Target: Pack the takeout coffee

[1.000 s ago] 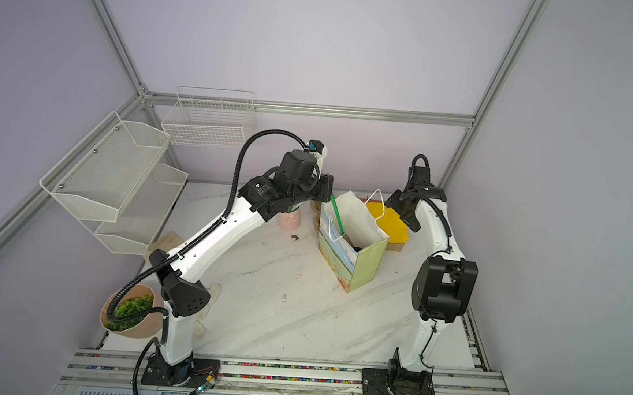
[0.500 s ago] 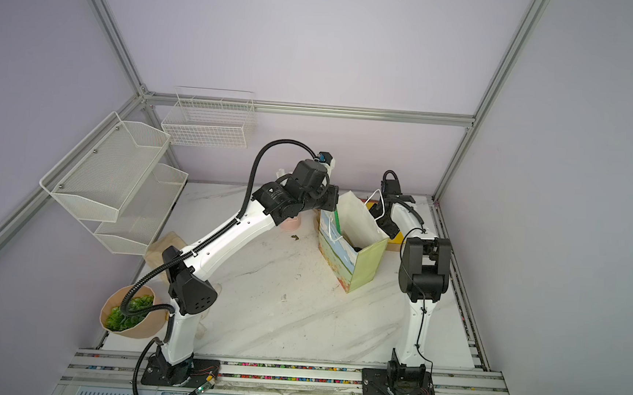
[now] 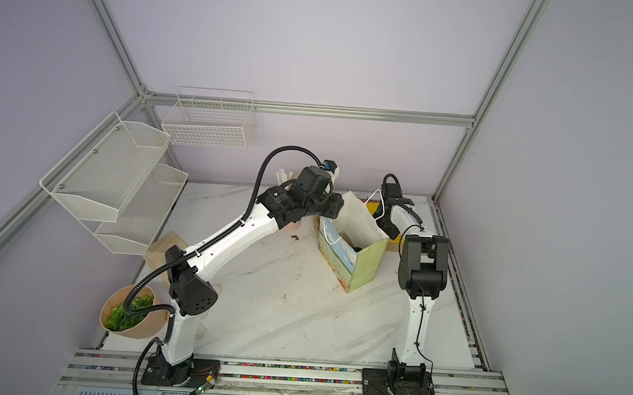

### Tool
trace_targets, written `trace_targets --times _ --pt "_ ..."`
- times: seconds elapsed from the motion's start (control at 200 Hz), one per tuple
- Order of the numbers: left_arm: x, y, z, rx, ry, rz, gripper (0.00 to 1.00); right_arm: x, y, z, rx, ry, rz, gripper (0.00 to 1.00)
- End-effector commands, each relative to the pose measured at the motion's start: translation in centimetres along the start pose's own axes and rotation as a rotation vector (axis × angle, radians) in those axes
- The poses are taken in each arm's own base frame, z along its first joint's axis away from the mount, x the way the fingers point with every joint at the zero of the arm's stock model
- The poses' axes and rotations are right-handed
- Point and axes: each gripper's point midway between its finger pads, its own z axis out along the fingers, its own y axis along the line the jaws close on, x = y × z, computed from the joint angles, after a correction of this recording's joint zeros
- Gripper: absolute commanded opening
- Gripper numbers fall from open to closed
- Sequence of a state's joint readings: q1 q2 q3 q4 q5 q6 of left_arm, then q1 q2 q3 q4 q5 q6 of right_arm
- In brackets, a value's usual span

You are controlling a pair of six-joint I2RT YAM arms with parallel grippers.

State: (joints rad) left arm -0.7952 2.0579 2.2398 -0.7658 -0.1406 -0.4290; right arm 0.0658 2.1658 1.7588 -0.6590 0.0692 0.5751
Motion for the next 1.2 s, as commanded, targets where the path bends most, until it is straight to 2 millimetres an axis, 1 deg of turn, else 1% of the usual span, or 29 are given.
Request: trace_targets --times 0.0,0.105,0.17,0.265,0.295,0.335,0.395,0.505,0.555,0.64,0.685,0.74,0.76,0.785,0.87,0.98,1.05,1.15,1.195 --pt "-2.3 -0.5 -3.7 0.026 -0.079 0.013 0.52 -0.1 -0.3 1.5 0.027 -0.001 -0.027 0.7" --pt "-3.1 -0.4 -5.5 0.027 -0.108 0.011 0.55 -0.1 -0.1 1.7 0.016 0.0 -0.032 0.52" --pt "-3.4 -0.2 -6.6 0.025 -0.122 0.009 0.56 -0.1 -0.2 1.7 0.021 -0.003 -0.034 0.45" --pt "-3.6 0.0 -7.9 0.027 -0.137 0.005 0.56 -0.4 -0.1 1.0 0.017 -0.017 -0.035 0.31" --pt "-3.5 0.1 -8.2 0.027 -0.138 0.005 0.56 -0.6 -0.1 0.8 0.016 -0.026 -0.034 0.29" --pt "-3.4 0.3 -8.7 0.024 -0.141 0.003 0.56 -0.8 -0.1 0.5 0.014 -0.033 -0.035 0.28" --pt "-3.1 0.6 -9.1 0.018 -0.141 0.004 0.57 -1.0 0.0 0.1 0.012 -0.04 -0.034 0.22" --pt "-2.4 1.3 -9.8 -0.006 -0.14 0.01 0.57 -1.3 -0.3 -0.6 0.025 -0.054 -0.033 0.21" --pt "-2.2 1.7 -10.1 -0.02 -0.141 0.013 0.57 -1.7 -0.4 -1.3 0.029 -0.074 -0.03 0.21" --pt "-1.8 2.2 -10.5 -0.036 -0.142 0.016 0.58 -2.2 -0.2 -2.3 0.015 -0.095 -0.021 0.18" --pt "-1.6 2.4 -10.7 -0.043 -0.143 0.019 0.58 -2.4 -0.1 -2.8 0.007 -0.1 -0.018 0.13" --pt "-1.3 2.8 -10.8 -0.053 -0.14 0.024 0.58 -2.6 0.1 -3.3 0.002 -0.109 -0.013 0.11" --pt "-1.2 2.9 -10.8 -0.058 -0.139 0.026 0.58 -2.7 0.2 -3.5 -0.004 -0.11 -0.012 0.08" --pt "-1.1 3.0 -10.9 -0.063 -0.137 0.028 0.58 -2.7 0.2 -3.7 -0.01 -0.11 -0.008 0.0" --pt "-0.7 3.5 -11.1 -0.08 -0.135 0.038 0.58 -2.9 0.4 -4.5 -0.023 -0.12 0.001 0.0" --pt "-0.2 4.1 -11.3 -0.106 -0.132 0.049 0.59 -2.8 0.3 -4.8 -0.023 -0.116 0.008 0.0" --pt "0.1 4.5 -11.5 -0.121 -0.131 0.055 0.6 -2.9 0.4 -5.4 -0.033 -0.119 0.01 0.0" --pt "0.4 5.0 -11.6 -0.136 -0.129 0.06 0.6 -3.6 0.7 -7.1 -0.059 -0.15 0.023 0.0" --pt "0.5 5.1 -11.7 -0.141 -0.13 0.061 0.6 -4.0 0.7 -8.3 -0.068 -0.172 0.036 0.0"
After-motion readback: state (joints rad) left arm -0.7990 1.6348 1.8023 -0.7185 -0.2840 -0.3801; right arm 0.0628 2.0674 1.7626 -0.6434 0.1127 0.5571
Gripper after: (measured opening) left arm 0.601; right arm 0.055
